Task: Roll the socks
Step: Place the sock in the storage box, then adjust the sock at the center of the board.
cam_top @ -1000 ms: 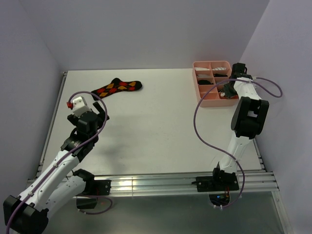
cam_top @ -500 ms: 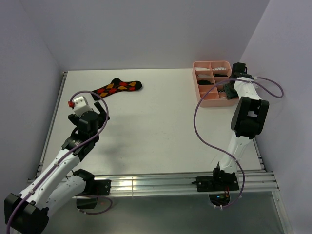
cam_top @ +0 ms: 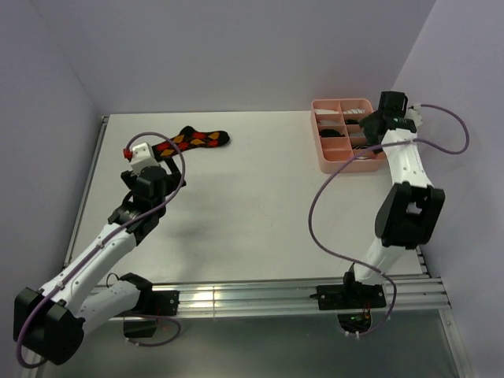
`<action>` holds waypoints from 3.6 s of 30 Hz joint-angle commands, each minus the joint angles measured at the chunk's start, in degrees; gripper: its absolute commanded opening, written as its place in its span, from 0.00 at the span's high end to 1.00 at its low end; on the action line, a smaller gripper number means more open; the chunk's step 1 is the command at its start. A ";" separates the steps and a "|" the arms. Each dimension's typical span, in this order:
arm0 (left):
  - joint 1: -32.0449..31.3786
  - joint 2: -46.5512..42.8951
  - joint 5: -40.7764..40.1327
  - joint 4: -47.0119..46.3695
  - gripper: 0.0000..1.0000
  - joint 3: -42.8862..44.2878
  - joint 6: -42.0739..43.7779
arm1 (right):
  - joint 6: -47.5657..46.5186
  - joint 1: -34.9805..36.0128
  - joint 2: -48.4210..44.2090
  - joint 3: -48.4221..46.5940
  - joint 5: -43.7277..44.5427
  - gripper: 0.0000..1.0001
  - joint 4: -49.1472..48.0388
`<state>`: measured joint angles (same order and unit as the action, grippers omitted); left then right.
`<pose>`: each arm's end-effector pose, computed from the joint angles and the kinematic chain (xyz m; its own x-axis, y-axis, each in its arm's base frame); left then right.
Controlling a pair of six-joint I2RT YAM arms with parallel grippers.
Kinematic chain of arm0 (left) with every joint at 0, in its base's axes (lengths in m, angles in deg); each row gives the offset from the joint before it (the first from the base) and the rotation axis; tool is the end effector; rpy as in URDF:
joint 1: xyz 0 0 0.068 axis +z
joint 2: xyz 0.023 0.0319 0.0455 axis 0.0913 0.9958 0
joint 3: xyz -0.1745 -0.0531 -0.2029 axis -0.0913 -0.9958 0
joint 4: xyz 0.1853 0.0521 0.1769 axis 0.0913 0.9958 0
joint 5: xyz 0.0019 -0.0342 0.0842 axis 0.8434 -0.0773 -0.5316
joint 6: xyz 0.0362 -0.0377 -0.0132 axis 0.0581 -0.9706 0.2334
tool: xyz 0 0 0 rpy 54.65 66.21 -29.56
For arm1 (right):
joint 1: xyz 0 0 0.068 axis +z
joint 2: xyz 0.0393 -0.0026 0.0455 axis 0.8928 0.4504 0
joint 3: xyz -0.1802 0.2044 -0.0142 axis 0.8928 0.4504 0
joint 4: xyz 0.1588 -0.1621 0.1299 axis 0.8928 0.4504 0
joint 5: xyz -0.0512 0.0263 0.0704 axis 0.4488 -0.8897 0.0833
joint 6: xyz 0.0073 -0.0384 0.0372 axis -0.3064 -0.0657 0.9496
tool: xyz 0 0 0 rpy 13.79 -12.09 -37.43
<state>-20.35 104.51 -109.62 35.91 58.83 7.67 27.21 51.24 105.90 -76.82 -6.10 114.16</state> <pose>0.2004 -0.0730 0.2815 -0.2521 -0.3219 -0.9126 -0.2911 0.9246 -0.2457 0.3927 -0.0907 0.2978 -0.1643 0.8425 -0.5131 0.7875 0.4252 0.4460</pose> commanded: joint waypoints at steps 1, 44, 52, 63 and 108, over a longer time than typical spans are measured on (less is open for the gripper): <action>0.18 3.54 3.18 -1.86 0.00 5.35 -0.21 | -9.85 2.40 -12.45 4.21 -0.39 0.24 -6.89; 14.77 65.50 15.05 -13.72 0.02 50.79 -1.27 | -30.71 8.82 -74.88 52.48 -27.63 0.04 -11.05; 18.81 71.05 17.50 -6.17 0.02 53.44 -5.55 | -31.76 8.82 -74.44 52.31 -28.86 0.04 -9.55; 18.91 72.98 25.93 7.72 0.03 52.92 -13.74 | -31.50 8.74 -75.58 53.54 -30.01 0.05 -9.99; -1.40 53.56 34.30 -0.80 0.28 29.98 11.94 | -29.48 10.14 -75.32 53.98 -33.88 0.11 -8.41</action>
<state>-21.11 158.96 -77.67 34.86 89.41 23.76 -2.83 60.86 30.91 -23.18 -39.56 106.79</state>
